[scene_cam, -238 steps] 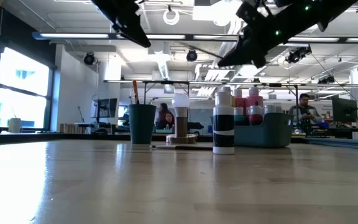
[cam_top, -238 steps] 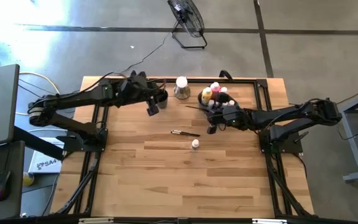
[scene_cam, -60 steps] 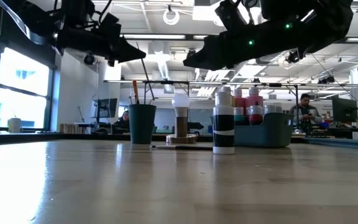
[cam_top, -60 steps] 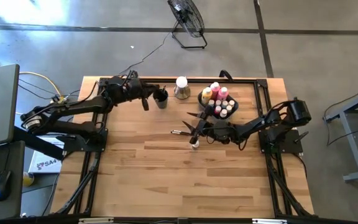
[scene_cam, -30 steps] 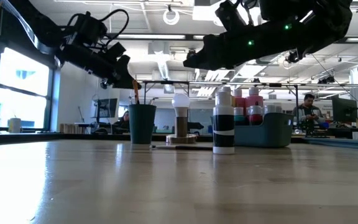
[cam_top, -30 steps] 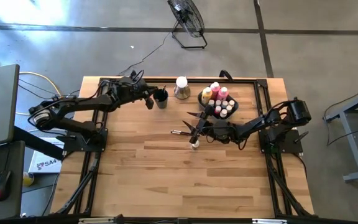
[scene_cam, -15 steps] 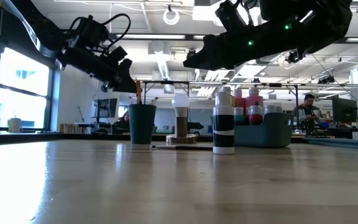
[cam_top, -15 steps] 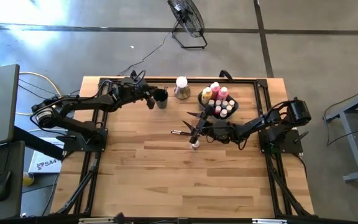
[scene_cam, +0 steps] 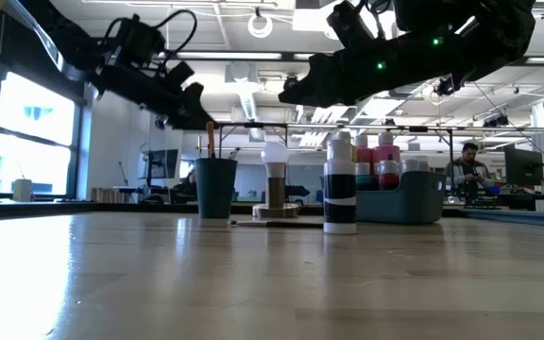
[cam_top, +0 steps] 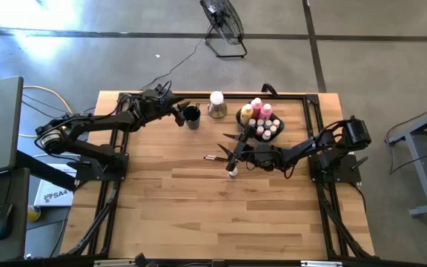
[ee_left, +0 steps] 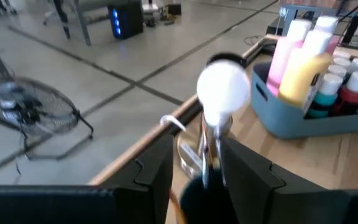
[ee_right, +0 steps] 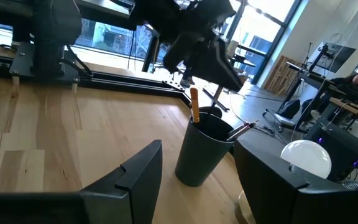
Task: Pick & Place Paint Supplies
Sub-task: Put the gold paintbrush into the blue cup, then put the small white paint bottle into the blue bin
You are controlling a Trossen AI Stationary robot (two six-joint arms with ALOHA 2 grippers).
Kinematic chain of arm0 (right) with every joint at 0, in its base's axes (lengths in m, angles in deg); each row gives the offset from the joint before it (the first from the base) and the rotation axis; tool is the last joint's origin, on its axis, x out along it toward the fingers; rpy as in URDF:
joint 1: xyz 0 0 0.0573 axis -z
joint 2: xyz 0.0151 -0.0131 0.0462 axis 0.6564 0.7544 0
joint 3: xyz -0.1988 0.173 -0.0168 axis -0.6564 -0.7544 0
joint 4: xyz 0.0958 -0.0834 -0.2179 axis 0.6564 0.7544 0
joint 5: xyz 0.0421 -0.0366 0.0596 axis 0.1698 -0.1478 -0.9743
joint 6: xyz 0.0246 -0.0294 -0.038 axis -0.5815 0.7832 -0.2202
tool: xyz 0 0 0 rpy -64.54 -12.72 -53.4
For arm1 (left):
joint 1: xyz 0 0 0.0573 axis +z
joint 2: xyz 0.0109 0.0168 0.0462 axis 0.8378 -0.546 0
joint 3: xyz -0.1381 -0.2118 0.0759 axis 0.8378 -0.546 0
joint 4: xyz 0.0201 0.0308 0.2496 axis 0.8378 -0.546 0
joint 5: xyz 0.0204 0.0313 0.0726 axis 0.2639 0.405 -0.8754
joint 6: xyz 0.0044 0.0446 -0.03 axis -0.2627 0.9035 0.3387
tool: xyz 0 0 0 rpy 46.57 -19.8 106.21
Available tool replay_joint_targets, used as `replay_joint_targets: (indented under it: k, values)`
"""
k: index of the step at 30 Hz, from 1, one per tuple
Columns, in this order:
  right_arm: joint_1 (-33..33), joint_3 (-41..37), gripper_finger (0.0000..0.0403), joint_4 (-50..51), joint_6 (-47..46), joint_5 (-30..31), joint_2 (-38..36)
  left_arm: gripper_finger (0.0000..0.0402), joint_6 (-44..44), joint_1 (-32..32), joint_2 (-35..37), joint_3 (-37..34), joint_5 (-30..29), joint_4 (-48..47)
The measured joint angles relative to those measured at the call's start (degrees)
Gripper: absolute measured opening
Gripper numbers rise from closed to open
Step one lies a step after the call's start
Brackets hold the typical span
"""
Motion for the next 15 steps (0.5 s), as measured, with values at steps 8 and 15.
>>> replay_joint_targets:
  k: [8,15]
  values:
    - [-0.2,0.0,0.0194,0.0,1.3,0.1,0.0,0.0134,4.0,0.0,9.5,4.7,2.5,-10.8]
    - [-0.2,0.0,0.0194,0.0,2.0,0.1,-0.3,0.0134,0.2,0.0,20.3,6.0,3.5,-21.6]
